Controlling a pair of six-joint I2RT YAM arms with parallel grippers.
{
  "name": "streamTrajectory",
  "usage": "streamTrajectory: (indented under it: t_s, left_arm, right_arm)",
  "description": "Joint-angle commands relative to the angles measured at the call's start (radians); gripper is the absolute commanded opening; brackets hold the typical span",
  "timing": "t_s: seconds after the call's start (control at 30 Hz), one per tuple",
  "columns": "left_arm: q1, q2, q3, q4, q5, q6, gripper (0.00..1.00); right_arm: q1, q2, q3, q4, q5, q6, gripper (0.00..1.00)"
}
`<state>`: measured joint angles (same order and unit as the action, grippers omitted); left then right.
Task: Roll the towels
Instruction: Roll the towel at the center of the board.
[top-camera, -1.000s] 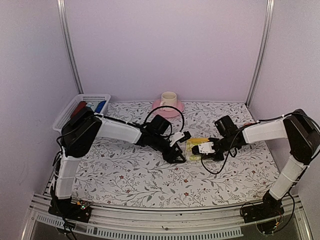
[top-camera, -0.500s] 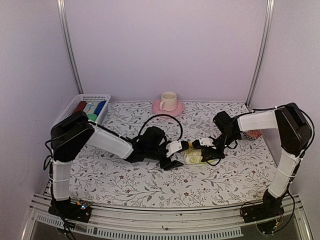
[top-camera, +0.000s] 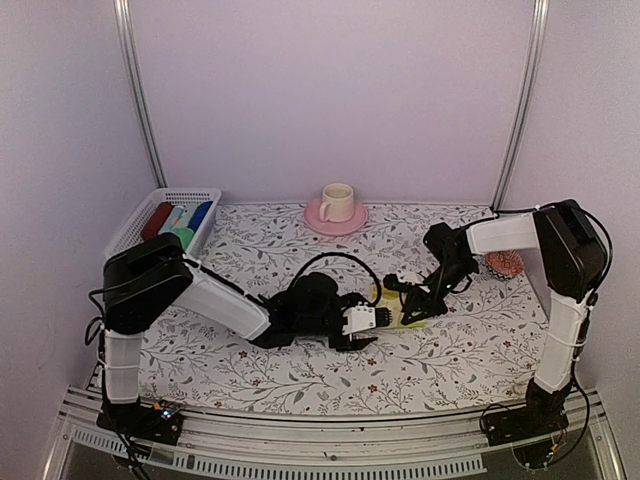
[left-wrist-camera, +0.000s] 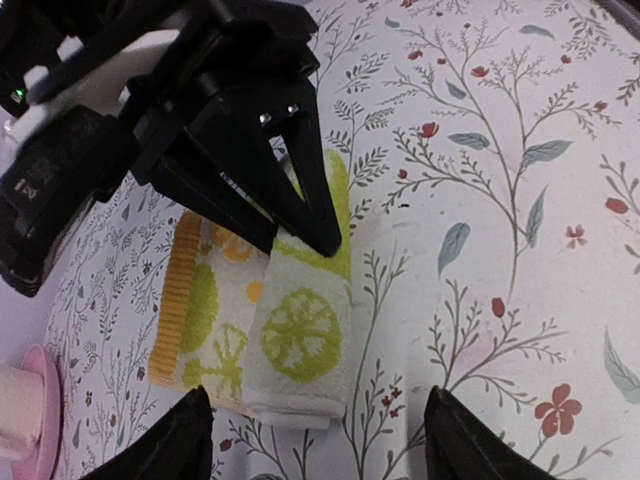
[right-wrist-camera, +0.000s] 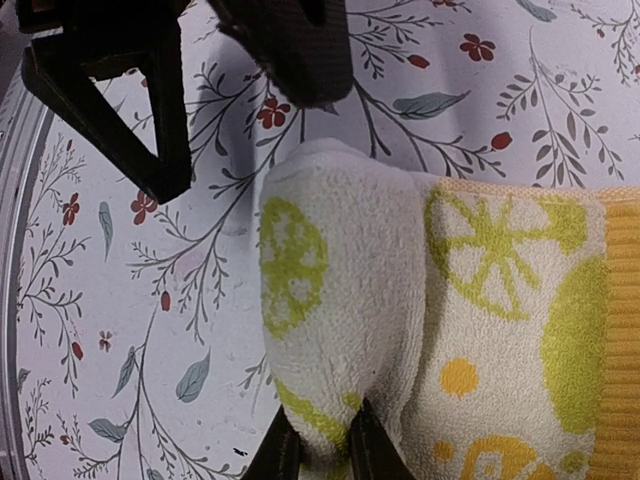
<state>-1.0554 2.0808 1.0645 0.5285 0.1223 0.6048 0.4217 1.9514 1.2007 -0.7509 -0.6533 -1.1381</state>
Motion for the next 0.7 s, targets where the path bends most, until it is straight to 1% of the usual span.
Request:
streamTrajectory:
  t_s: [0.0, 0.3, 0.5, 0.63, 0.67]
  left_arm:
    - [-0.042, 0.007, 0.004, 0.080, -0.091, 0.105, 0.73]
    - [-0.053, 0.074, 0.080, 0.009, -0.134, 0.164, 0.67]
    - [-0.052, 0.117, 0.130, -0.039, -0.174, 0.187, 0.58]
    - [-0.053, 0.129, 0.143, -0.054, -0.186, 0.195, 0.38]
    - [-0.053, 0.131, 0.144, -0.059, -0.185, 0.197, 0.31]
  right_arm:
    - [-0.004, 0.055, 0.000, -0.051, 0.024, 0.026, 0.16]
    - [-0.005, 0.063, 0.000, -0.058, 0.024, 0.028, 0.16]
    - [-0.006, 0.066, 0.000, -0.063, 0.024, 0.026, 0.16]
    - [-0.005, 0.071, 0.000, -0.070, 0.023, 0.022, 0.17]
    - [-0.005, 0.072, 0.000, -0.071, 0.023, 0.021, 0.17]
